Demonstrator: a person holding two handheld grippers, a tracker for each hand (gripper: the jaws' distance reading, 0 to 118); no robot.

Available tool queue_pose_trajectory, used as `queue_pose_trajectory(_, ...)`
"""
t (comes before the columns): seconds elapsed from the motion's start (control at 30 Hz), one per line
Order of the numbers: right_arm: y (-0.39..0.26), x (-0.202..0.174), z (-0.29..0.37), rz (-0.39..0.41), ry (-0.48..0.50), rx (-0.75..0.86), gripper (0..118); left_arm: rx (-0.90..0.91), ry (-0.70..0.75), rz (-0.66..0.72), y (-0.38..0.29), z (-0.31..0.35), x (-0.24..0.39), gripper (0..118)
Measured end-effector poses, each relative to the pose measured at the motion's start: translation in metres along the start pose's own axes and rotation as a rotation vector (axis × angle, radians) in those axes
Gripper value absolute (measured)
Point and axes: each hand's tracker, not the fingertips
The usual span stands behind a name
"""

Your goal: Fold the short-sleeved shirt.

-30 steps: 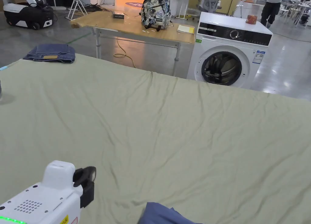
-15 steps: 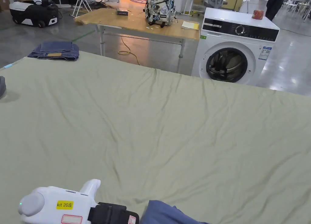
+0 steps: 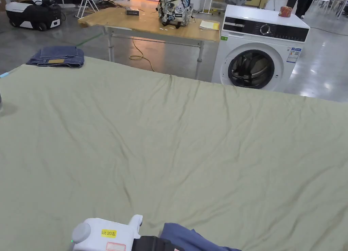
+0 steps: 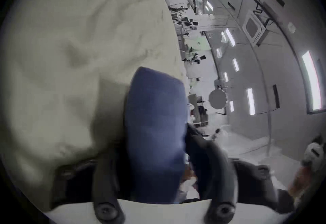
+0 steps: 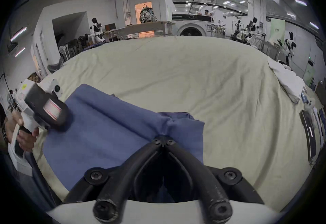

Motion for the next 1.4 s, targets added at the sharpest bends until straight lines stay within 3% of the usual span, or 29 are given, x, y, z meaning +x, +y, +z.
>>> queue_pose_trajectory(0.07, 0.000, 0.001, 0.000, -0.008, 0.001, -0.001, 0, 0.022, 0.059, 0.017, -0.002, -0.001, -0.007, 27)
queue_pose_trajectory(0.17, 0.001, 0.000, 0.001, 0.001, 0.003, 0.004, 0, 0.045, 0.016, 0.038, -0.008, 0.005, 0.000, 19)
queue_pose_trajectory(0.53, 0.038, -0.001, 0.025, 0.137, -0.049, 0.147, 0, 0.090, 0.003, 0.010, -0.002, 0.055, 0.037, 17)
queue_pose_trajectory(0.77, 0.091, 0.010, 0.028, 0.150, -0.069, 0.278, 0, 0.151, 0.137, -0.056, 0.024, 0.167, 0.050, 17)
queue_pose_trajectory(0.87, 0.109, 0.009, 0.025, 0.143, -0.077, 0.300, 0, 0.206, 0.216, -0.056, 0.043, 0.249, 0.042, 17)
queue_pose_trajectory(1.13, 0.121, 0.006, 0.016, 0.136, -0.103, 0.307, 0, 0.332, 0.475, 0.022, 0.040, 0.407, 0.062, 17)
queue_pose_trajectory(1.4, 0.113, 0.004, 0.009, 0.144, -0.113, 0.262, 0, 0.471, 0.655, 0.144, 0.026, 0.500, 0.055, 17)
